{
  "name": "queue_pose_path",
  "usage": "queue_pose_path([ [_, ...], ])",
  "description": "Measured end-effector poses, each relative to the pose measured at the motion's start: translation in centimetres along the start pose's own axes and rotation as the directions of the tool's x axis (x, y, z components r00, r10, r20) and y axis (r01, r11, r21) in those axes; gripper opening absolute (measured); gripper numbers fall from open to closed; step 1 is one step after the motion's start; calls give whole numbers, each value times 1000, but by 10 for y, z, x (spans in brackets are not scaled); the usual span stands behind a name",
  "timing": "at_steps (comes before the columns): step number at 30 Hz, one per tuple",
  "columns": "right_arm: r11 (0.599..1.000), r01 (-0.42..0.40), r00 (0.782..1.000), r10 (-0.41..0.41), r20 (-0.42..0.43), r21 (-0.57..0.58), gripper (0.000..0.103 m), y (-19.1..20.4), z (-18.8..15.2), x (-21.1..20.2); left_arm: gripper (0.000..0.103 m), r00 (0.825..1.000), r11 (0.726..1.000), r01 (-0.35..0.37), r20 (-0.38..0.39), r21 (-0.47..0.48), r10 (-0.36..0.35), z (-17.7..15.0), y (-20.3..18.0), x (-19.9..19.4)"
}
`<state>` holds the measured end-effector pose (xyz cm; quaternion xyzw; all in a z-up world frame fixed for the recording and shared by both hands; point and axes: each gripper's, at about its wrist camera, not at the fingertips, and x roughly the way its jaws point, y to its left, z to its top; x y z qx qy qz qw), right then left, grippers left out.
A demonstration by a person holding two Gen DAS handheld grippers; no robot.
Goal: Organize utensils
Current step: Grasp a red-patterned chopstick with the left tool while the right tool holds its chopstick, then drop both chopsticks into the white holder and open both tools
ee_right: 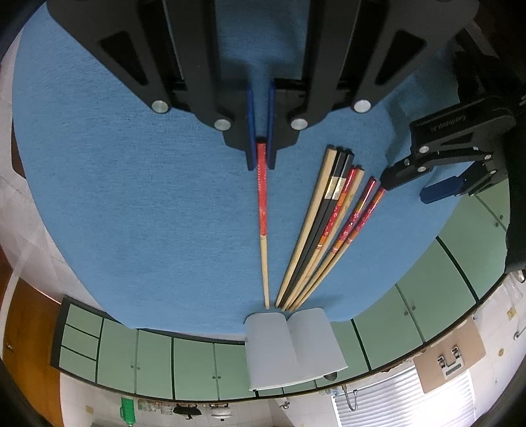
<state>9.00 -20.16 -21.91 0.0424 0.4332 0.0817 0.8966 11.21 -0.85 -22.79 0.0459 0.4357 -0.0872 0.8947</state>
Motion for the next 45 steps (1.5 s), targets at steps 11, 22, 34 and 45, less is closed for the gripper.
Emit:
queue_pose_path([
  [11,1000,1,1000,-1,-2,0,5,1,3,2,6,999,997,43,19,62,-44,0,-12,-1],
  [22,999,6,993,0,120,-44,5,-1,30,-40,6,989,999,35,142,40,-40,22,7,-56],
  [34,998,-35,960,49,276,-55,5,-8,100,-106,6,939,997,64,337,33,-72,80,29,-133],
  [45,992,-90,959,111,262,-90,5,-7,173,-120,6,923,993,94,367,70,-114,139,29,-131],
])
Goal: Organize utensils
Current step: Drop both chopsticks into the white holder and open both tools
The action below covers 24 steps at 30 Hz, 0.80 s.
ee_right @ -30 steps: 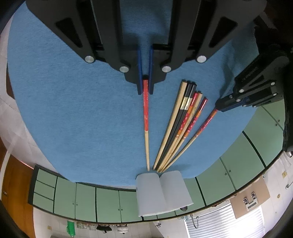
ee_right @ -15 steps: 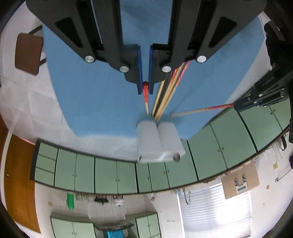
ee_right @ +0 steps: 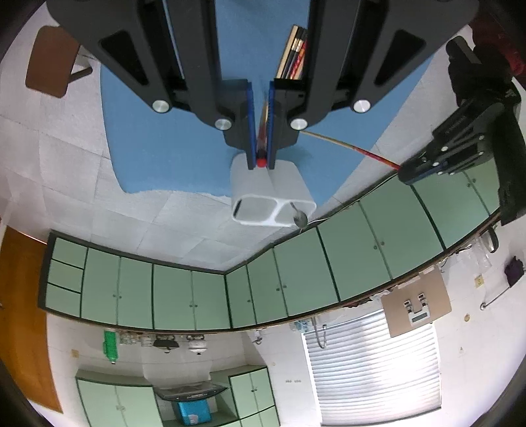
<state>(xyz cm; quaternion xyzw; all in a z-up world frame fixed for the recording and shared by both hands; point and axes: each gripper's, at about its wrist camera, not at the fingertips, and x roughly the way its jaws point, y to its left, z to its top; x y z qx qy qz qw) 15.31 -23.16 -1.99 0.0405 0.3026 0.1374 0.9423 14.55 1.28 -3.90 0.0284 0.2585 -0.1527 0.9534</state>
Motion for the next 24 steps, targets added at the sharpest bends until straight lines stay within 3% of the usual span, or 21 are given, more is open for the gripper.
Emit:
queue_pose_path([
  [7,999,-3,1000,4,23,-46,5,1,36,2,6,1000,1000,12,26,6,-13,22,-1,8],
  [15,998,-21,992,29,123,-62,5,-1,89,-9,6,993,999,34,111,37,-38,69,1,5],
  [24,998,15,980,-1,201,-66,5,-13,147,20,6,959,999,8,283,53,-23,147,1,15],
])
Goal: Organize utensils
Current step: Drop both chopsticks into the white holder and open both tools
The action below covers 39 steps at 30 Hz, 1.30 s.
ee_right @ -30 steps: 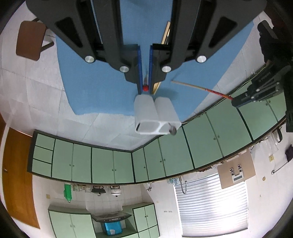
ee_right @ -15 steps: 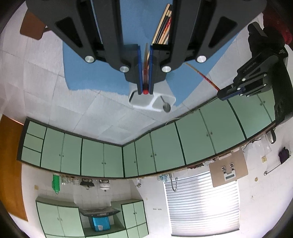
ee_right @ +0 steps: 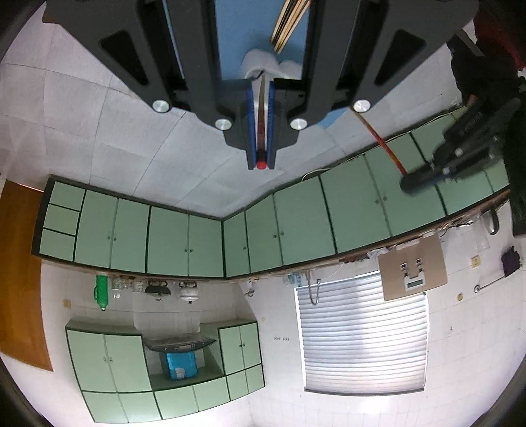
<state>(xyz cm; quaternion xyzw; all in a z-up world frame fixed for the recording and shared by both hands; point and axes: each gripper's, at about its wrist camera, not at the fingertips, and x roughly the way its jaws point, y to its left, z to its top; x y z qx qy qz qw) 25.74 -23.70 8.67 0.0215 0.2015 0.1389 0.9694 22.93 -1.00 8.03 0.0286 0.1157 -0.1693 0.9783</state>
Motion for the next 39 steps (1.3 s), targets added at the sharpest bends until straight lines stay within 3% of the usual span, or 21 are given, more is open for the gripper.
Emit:
queue_pose_path([
  [6,1000,24,1000,-23,-10,12,5,-12,-4,47,6,1000,1000,-26,13,3,26,-4,0,50],
  [13,999,1,995,3,-102,34,6,-15,-36,87,6,992,999,-27,-128,-32,23,-48,8,99],
  [15,999,-7,992,12,-127,43,9,-15,-43,93,11,988,999,-23,-157,-42,16,-56,12,104],
  [17,999,-7,990,13,-142,42,11,-13,-48,96,24,985,999,-26,-171,-46,18,-63,14,103],
  [18,999,-2,989,8,-145,41,15,-12,-50,95,27,985,999,-26,-171,-48,18,-65,15,101],
  [21,998,9,992,-2,-124,54,42,-13,-53,83,38,986,998,-32,-167,-56,23,-66,16,92],
  [25,998,50,996,-47,-71,41,61,-13,-57,57,57,988,995,-62,-149,-72,50,-72,18,68],
  [29,994,102,994,-100,-36,43,88,-14,-78,27,71,986,992,-84,-148,-90,70,-88,19,38],
  [35,985,159,984,-152,-93,65,95,-7,-148,-2,82,965,989,-129,-240,-72,108,-153,12,0],
  [39,978,183,970,-163,-178,103,96,0,-203,-9,82,928,988,-143,-356,-60,113,-209,2,-10],
])
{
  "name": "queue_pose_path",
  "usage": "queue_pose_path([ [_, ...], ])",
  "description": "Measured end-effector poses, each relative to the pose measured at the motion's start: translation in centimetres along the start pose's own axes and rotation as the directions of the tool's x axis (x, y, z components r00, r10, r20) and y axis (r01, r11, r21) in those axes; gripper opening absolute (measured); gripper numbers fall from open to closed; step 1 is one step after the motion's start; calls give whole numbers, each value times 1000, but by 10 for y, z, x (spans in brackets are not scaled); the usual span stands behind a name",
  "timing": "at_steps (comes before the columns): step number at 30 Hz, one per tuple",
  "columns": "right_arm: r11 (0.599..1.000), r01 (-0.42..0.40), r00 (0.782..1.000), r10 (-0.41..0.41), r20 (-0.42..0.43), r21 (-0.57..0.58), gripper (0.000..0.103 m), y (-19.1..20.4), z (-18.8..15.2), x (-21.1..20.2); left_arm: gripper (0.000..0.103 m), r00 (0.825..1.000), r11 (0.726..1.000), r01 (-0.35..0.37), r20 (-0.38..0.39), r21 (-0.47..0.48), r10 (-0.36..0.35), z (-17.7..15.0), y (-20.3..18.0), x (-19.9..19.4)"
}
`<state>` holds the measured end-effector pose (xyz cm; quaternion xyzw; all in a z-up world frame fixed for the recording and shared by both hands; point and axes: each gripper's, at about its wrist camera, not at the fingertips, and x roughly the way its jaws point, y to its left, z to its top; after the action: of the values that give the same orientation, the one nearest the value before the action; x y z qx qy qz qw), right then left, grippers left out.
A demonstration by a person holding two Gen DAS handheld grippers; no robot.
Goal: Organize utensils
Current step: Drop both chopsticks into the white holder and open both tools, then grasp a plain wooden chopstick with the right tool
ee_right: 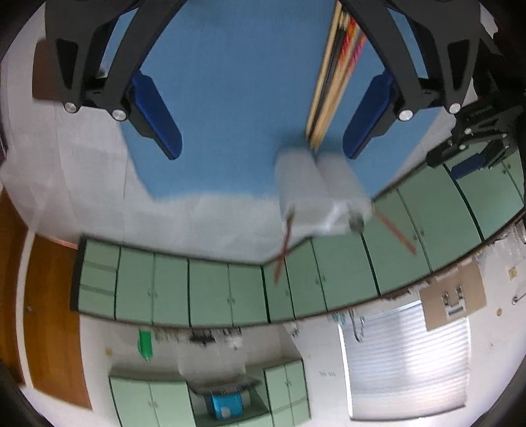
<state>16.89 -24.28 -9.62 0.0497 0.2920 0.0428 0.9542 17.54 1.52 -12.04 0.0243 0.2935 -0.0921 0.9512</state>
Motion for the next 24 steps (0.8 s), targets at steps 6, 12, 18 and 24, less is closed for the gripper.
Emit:
queue_pose_path([
  [6,999,18,997,-15,-73,38,95,14,-63,7,82,993,1000,-18,-114,-23,15,-63,-2,14],
  [12,1000,11,991,-11,-132,4,95,35,-105,11,82,984,999,-37,-172,-6,36,-97,-2,13],
  [18,999,-21,981,11,-192,-50,87,54,-134,10,82,977,998,-60,-204,4,59,-112,2,9],
  [24,997,-41,973,23,-231,-73,71,59,-140,10,82,973,997,-75,-217,-1,73,-109,6,10],
])
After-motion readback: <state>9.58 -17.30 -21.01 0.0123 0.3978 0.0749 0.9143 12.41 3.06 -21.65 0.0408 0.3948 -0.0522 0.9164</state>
